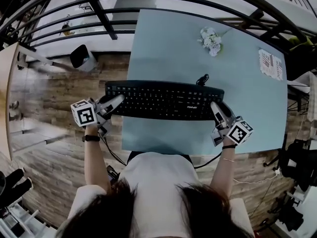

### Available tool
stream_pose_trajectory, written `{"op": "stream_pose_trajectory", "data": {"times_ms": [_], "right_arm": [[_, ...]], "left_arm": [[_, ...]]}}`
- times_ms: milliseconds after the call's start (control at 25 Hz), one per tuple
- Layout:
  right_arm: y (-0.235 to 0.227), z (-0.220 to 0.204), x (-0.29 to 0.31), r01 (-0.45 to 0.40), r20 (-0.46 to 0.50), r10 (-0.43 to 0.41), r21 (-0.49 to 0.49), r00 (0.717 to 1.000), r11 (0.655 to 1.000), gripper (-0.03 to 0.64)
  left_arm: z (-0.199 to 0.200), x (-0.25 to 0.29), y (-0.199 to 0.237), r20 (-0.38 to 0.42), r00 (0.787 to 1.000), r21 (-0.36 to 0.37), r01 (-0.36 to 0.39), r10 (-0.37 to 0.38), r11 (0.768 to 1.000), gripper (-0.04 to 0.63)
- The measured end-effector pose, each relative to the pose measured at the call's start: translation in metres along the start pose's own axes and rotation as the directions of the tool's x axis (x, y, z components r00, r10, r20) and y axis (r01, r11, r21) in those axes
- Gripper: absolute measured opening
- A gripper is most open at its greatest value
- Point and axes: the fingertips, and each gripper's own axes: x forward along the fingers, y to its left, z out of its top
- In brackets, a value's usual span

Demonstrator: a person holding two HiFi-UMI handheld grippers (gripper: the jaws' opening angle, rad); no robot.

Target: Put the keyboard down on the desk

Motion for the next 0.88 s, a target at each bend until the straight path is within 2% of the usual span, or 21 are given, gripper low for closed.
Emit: {"op": "stream_pose_trajectory", "data": {"times_ms": [480,880], "right_arm": [[-0.065,-0.020,0.034,0.049,-0.057,-0.046,0.042,0.997,0.998,0.152],[-0.092,-0.045,0.037,0.111,-0.099,-0.102,0.086,0.990,0.990,0.155]], "left_arm": [[-0.016,0.044,0.061,-0.021,0.999,-0.058,-0.046,0.045,0.997,0.236],[-0.032,0.056,0.088,-0.038,0.993,-0.050,-0.111,0.109,0.993,0.253]]}}
